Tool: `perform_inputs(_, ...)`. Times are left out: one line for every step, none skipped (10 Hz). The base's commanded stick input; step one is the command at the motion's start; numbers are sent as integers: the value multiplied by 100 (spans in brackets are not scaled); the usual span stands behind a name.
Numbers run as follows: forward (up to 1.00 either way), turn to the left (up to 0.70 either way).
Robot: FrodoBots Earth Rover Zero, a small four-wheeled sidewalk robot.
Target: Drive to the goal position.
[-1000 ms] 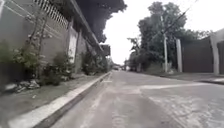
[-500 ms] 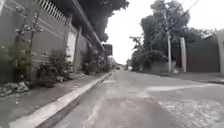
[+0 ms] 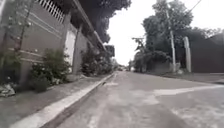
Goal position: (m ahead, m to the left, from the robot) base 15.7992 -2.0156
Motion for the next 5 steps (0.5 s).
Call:
perform_inputs(70, 0)
perform_inputs(70, 0)
perform_inputs(70, 0)
perform_inputs(70, 0)
perform_inputs(70, 0)
